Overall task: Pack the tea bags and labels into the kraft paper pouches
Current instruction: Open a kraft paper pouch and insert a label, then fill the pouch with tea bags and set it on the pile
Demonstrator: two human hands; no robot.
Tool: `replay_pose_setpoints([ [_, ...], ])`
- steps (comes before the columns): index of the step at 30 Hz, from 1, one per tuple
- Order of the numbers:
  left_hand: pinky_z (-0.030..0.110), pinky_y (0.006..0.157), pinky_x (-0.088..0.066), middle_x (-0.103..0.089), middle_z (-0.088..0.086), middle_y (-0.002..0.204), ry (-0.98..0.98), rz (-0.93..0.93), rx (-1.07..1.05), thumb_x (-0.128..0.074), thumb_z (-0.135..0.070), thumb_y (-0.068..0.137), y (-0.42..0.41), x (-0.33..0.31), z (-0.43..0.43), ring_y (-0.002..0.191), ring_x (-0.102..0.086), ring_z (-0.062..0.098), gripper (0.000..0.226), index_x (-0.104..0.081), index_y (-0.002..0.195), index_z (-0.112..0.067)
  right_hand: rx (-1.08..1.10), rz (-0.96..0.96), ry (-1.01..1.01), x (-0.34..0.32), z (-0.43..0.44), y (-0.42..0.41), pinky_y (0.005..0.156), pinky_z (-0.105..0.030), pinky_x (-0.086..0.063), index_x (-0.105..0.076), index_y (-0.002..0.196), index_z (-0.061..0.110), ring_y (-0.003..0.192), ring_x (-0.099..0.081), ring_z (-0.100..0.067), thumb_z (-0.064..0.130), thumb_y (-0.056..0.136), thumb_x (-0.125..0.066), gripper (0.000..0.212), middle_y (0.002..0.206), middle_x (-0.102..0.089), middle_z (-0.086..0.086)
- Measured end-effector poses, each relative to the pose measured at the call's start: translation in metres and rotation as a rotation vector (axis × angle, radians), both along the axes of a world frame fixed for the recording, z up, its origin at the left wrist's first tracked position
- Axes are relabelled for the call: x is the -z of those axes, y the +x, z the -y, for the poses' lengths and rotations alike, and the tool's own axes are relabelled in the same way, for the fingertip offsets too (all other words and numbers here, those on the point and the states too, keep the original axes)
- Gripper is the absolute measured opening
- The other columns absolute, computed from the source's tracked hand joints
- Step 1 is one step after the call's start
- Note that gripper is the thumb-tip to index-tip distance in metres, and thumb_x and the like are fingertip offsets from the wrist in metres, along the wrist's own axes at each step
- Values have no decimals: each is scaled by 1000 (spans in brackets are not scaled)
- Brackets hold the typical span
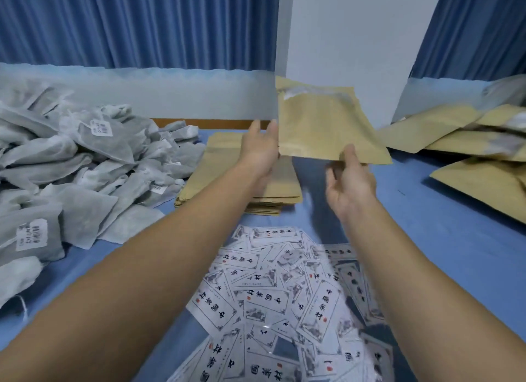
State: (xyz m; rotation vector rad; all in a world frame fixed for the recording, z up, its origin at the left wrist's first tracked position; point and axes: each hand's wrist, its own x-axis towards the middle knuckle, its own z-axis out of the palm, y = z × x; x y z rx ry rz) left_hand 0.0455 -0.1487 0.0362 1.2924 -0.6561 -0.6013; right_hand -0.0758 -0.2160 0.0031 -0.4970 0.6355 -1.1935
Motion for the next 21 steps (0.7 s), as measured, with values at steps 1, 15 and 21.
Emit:
replay_pose_setpoints([
  [1, 26, 106, -39, -49, 11, 147, 102, 203, -54, -39, -15, 108, 8, 4, 8, 127, -53, 27, 47, -32, 153, -5, -30, -119, 21, 4, 9, 2, 58, -18, -45, -54, 94, 15, 58, -47, -11, 18, 100, -62, 10, 67, -49, 1],
  [15, 44, 92, -34, -52, -4, 125, 818, 1400, 149, -34, -65, 97, 82, 85, -76, 122, -45, 21, 50, -50, 120, -22, -366, -1558, -1338, 58, -44, 49, 100, -42, -43, -61, 116, 16, 114, -56, -30, 25, 103, -42, 24, 119, -65, -2],
  [21, 44, 111, -29, -28, -7, 160, 782, 1575, 139, -37, -57, 101, 94, 96, -102, 143, -31, 14, 60, -30, 152, -27, -326, -1703, -1562, 67, -53, 44, 101, -36, -37, -50, 126, 23, 123, -48, -18, 50, 105, -30, 39, 133, -52, 7],
])
